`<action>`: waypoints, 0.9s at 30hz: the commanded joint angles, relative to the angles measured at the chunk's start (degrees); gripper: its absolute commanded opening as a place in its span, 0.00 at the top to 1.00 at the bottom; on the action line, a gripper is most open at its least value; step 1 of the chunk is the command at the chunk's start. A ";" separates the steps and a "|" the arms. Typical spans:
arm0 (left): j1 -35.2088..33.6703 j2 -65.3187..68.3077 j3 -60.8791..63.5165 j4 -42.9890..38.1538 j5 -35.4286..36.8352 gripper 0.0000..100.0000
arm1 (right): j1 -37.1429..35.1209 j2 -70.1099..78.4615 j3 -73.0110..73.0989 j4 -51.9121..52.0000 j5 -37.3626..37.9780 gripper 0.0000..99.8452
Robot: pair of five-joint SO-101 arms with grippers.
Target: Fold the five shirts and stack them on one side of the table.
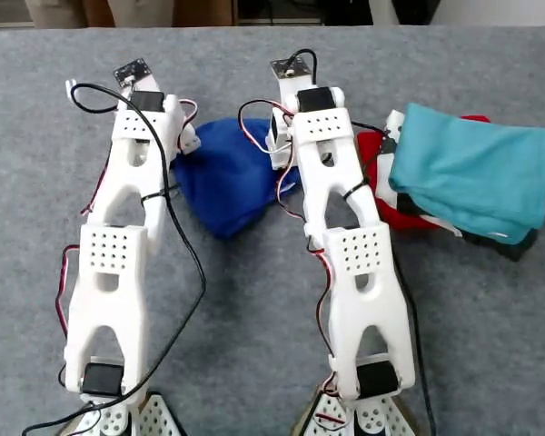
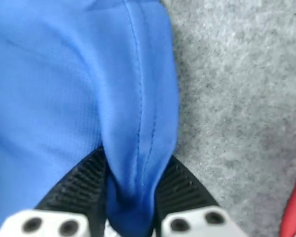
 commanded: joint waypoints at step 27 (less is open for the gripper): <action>5.19 -3.12 -37.27 6.42 -5.63 0.98 | 7.34 -13.93 -28.00 11.96 7.65 1.00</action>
